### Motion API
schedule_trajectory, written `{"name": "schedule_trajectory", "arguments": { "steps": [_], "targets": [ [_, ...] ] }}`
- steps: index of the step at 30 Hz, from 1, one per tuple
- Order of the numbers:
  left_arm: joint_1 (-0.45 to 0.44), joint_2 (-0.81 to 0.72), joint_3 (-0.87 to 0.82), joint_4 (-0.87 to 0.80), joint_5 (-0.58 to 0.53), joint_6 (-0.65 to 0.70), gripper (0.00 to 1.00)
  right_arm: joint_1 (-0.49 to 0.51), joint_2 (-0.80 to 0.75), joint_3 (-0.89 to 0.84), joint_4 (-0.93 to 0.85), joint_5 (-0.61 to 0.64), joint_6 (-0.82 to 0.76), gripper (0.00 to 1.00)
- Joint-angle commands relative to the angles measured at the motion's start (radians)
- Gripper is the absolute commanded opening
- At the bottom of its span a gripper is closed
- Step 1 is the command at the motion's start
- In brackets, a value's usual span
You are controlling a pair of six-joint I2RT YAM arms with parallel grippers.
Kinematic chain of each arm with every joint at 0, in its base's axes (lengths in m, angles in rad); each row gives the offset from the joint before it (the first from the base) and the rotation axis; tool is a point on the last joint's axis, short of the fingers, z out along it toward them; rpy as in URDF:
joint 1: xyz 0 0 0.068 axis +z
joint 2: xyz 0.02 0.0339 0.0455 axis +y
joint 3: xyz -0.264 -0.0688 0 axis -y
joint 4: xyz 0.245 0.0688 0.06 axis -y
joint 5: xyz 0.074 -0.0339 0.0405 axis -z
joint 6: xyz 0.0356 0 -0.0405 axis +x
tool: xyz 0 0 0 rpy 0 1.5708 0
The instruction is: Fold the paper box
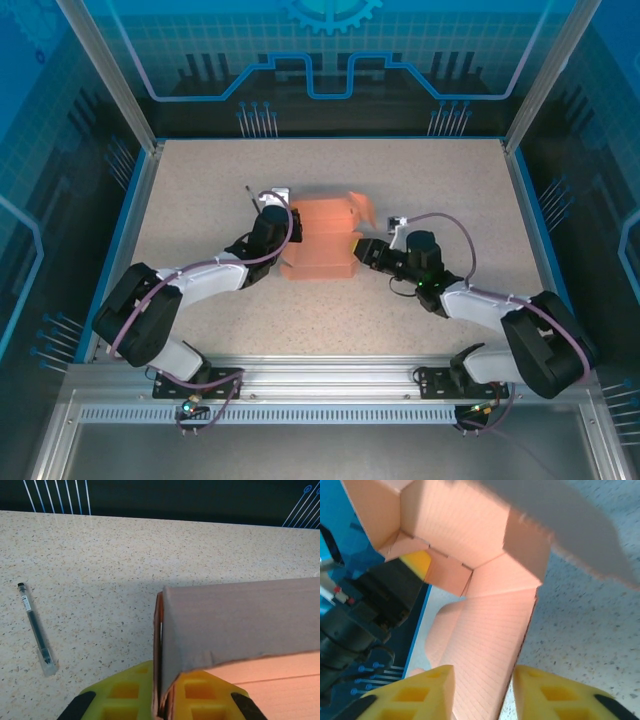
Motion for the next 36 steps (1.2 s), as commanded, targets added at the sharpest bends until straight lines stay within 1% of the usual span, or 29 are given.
{"name": "schedule_trajectory", "arguments": {
  "steps": [1, 4, 7, 10, 13, 15, 18, 20, 21, 24, 28, 32, 36],
  "targets": [
    [0.002, -0.017, 0.005, -0.01, 0.009, 0.0, 0.04, -0.032, -0.054, 0.025, -0.183, 0.043, -0.15, 0.45],
    [0.004, -0.019, 0.004, -0.012, 0.008, 0.003, 0.04, -0.055, -0.137, 0.034, -0.328, 0.097, -0.264, 0.49],
    [0.004, -0.022, 0.003, -0.013, 0.01, 0.004, 0.04, -0.104, -0.245, 0.046, -0.463, 0.149, -0.382, 0.5],
    [0.004, -0.025, 0.003, -0.013, 0.014, 0.003, 0.04, -0.159, -0.294, 0.095, -0.555, 0.152, -0.514, 0.5],
    [0.004, -0.022, 0.004, -0.011, 0.021, 0.0, 0.04, -0.207, -0.247, 0.171, -0.621, 0.123, -0.62, 0.49],
    [0.004, -0.025, 0.006, -0.011, 0.026, -0.003, 0.04, -0.222, -0.192, 0.215, -0.63, 0.091, -0.657, 0.48],
    [0.005, -0.029, 0.007, -0.021, 0.025, 0.0, 0.04, -0.221, -0.11, 0.271, -0.624, 0.021, -0.693, 0.45],
    [0.004, -0.034, 0.008, -0.023, 0.024, 0.003, 0.04, -0.205, -0.078, 0.298, -0.627, 0.002, -0.709, 0.43],
    [0.004, -0.035, 0.007, -0.023, 0.024, 0.002, 0.04, -0.189, -0.073, 0.306, -0.63, 0.013, -0.723, 0.41],
    [0.005, -0.034, 0.01, -0.027, 0.028, 0.0, 0.04, -0.126, -0.101, 0.324, -0.675, 0.103, -0.765, 0.42],
    [0.004, -0.027, 0.011, -0.026, 0.032, 0.0, 0.04, -0.061, -0.133, 0.333, -0.737, 0.186, -0.811, 0.46],
    [0.005, -0.031, 0.01, -0.025, 0.032, 0.0, 0.04, -0.083, -0.122, 0.346, -0.762, 0.233, -0.855, 0.47],
    [0.004, -0.037, 0.006, -0.027, 0.032, 0.001, 0.04, -0.161, -0.094, 0.362, -0.741, 0.171, -0.874, 0.46]
  ]
}}
